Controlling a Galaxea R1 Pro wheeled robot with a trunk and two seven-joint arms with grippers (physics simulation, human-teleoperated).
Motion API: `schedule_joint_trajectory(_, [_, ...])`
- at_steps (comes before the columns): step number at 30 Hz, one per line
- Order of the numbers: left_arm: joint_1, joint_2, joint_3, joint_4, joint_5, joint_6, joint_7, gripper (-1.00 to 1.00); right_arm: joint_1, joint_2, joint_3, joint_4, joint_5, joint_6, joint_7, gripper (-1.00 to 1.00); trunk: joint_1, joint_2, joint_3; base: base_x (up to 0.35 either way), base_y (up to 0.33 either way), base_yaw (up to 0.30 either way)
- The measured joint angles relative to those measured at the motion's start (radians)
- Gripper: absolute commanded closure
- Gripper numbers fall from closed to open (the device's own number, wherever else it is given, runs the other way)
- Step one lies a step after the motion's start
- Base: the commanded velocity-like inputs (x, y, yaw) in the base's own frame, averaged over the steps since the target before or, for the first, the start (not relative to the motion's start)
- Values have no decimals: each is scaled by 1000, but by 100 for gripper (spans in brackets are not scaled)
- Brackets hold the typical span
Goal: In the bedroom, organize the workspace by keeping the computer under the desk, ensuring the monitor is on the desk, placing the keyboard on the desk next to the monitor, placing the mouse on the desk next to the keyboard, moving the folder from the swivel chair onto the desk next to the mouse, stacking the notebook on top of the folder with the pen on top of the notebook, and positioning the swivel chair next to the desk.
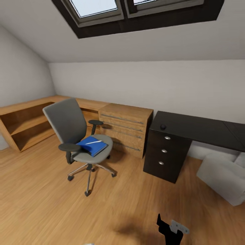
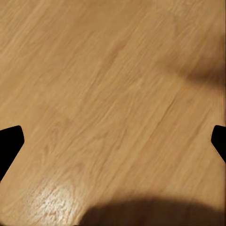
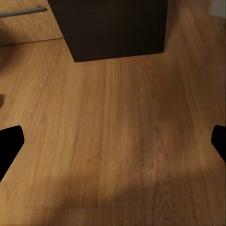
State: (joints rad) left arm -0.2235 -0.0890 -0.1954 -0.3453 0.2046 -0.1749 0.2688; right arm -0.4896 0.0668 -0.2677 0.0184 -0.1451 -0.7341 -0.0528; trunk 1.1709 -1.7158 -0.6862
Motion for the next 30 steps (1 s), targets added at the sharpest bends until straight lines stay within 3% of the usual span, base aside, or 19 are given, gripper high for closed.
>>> schedule_joint_trajectory(6, [0,25,16,0,6,3,-1,-100,0,4,1,1,55,2,0,-100,-23,42,19,0,0,-299])
schedule_joint_trajectory(10, [0,35,39,3,6,2,-3,-100,0,9,1,1,64,2,1,-100,-38,70,31,0,0,-299])
schedule_joint_trajectory(12, [0,65,66,71,8,-10,-7,-100,4,17,1,1,68,2,1,-100,-46,84,37,0,0,-299])
schedule_joint_trajectory(14, [0,88,72,127,7,-66,-7,-100,10,19,1,1,74,1,2,-100,-54,98,44,0,0,-299])
schedule_joint_trajectory(15, [0,97,74,166,7,-206,-3,-100,15,24,5,1,114,0,4,-100,-58,105,47,0,0,-299])
schedule_joint_trajectory(18, [0,98,73,198,6,-277,-4,-100,24,29,7,1,168,-4,4,-100,-69,126,56,0,0,-299])
schedule_joint_trajectory(20, [0,98,74,218,6,-314,-3,-100,34,33,15,1,244,-7,2,-100,-77,140,63,0,0,-169])
schedule_joint_trajectory(24, [0,97,76,224,7,-318,1,-100,39,29,12,1,270,-4,2,-100,-92,168,75,0,0,-47])
schedule_joint_trajectory(30, [0,91,76,227,7,-315,2,-100,40,30,12,2,272,2,1,-100,-115,210,94,0,0,-5])
